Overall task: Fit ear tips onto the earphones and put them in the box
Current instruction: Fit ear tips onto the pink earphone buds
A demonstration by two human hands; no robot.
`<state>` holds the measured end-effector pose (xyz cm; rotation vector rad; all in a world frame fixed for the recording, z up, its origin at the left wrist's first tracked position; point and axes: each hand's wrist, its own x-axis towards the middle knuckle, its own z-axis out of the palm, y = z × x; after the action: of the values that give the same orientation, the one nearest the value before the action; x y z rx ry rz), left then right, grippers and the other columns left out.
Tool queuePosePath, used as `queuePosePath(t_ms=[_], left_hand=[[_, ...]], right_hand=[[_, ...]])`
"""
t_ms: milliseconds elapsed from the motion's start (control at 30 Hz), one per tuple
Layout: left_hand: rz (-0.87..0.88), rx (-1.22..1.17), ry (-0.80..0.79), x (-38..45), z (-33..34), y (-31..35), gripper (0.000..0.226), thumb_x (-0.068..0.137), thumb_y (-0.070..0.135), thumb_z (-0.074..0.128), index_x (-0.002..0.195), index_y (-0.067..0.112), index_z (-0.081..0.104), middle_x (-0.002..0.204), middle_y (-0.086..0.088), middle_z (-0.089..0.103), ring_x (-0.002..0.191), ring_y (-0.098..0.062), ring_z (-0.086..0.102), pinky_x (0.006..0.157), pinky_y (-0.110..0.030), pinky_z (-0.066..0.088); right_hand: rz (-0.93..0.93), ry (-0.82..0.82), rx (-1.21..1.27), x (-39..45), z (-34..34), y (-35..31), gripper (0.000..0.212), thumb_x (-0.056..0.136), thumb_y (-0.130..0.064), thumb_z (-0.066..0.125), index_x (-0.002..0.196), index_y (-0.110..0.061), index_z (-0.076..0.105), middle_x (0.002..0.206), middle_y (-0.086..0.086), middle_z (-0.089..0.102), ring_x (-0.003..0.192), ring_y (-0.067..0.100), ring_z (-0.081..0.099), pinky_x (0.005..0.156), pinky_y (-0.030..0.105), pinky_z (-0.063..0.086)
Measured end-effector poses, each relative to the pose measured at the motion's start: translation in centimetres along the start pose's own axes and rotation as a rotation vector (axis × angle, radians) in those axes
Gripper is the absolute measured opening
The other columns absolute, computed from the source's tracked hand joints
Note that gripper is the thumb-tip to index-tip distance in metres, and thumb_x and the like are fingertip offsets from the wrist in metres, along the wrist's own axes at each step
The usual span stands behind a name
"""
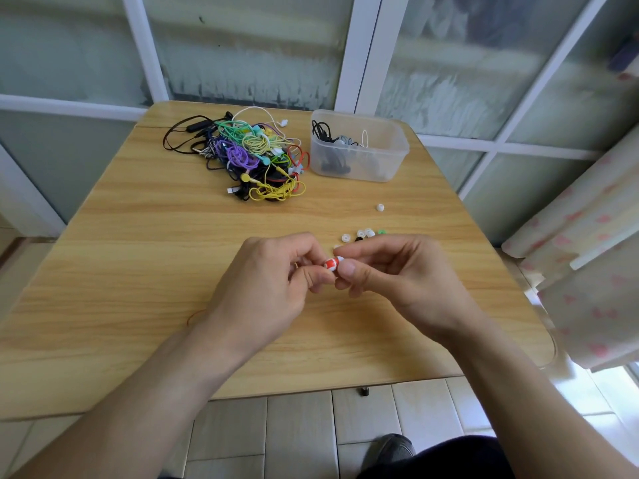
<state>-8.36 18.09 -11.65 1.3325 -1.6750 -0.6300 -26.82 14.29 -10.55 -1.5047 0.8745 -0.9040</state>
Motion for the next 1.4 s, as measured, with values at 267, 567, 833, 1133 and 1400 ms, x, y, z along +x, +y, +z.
queuePosePath(t_ms=[267,567,833,1133,1400], left_hand=[[-0.110,-0.157,-0.039,0.0,-0.1,0.9,0.018,0.086,0.009,0.070,0.072,0.020,0.064,0.063,-0.003,0.069,0.041,-0.013,0.055,0.036,-0.026,0.042],[-0.299,-0.365,-0.234,0.2,-0.4,1.0,0.016,0.091,0.018,0.063,0.080,0.006,0.060,0.063,-0.010,0.069,0.029,-0.014,0.040,0.036,-0.020,0.037],[-0.356,-0.441,-0.223,0.1,-0.3,1.2,0.020,0.091,0.014,0.062,0.073,0.008,0.058,0.058,-0.012,0.064,0.029,-0.013,0.036,0.036,-0.017,0.034],[-0.221,-0.116,-0.137,-0.1,-0.4,0.5,0.019,0.087,0.008,0.068,0.070,0.011,0.059,0.052,-0.004,0.063,0.037,-0.017,0.049,0.034,-0.036,0.044],[-0.309,-0.534,0.067,0.6,0.0,1.1,0.019,0.094,0.020,0.056,0.085,0.003,0.057,0.057,-0.003,0.060,0.030,-0.012,0.040,0.038,-0.024,0.042]], right_hand=[[-0.058,-0.009,0.011,0.1,-0.5,0.0,0.027,0.072,-0.010,0.074,0.097,-0.001,0.072,0.083,0.015,0.074,0.071,0.022,0.068,0.071,0.031,0.058],[-0.161,-0.009,-0.059,0.0,-0.6,-0.1,0.021,0.077,-0.006,0.072,0.097,0.001,0.071,0.079,0.016,0.073,0.066,0.023,0.068,0.068,0.033,0.058],[-0.138,0.040,-0.139,-0.1,0.7,-0.4,0.009,0.081,0.000,0.073,0.089,-0.004,0.075,0.069,0.014,0.072,0.061,0.020,0.067,0.065,0.030,0.057],[0.018,-0.007,-0.096,0.1,0.9,-0.6,0.005,0.081,-0.002,0.073,0.086,-0.003,0.075,0.062,0.006,0.069,0.054,0.014,0.061,0.057,0.024,0.052],[0.010,0.047,-0.103,0.3,1.1,-0.2,0.025,0.092,-0.012,0.064,0.116,-0.007,0.061,0.097,0.021,0.065,0.072,0.021,0.067,0.059,0.033,0.052]])
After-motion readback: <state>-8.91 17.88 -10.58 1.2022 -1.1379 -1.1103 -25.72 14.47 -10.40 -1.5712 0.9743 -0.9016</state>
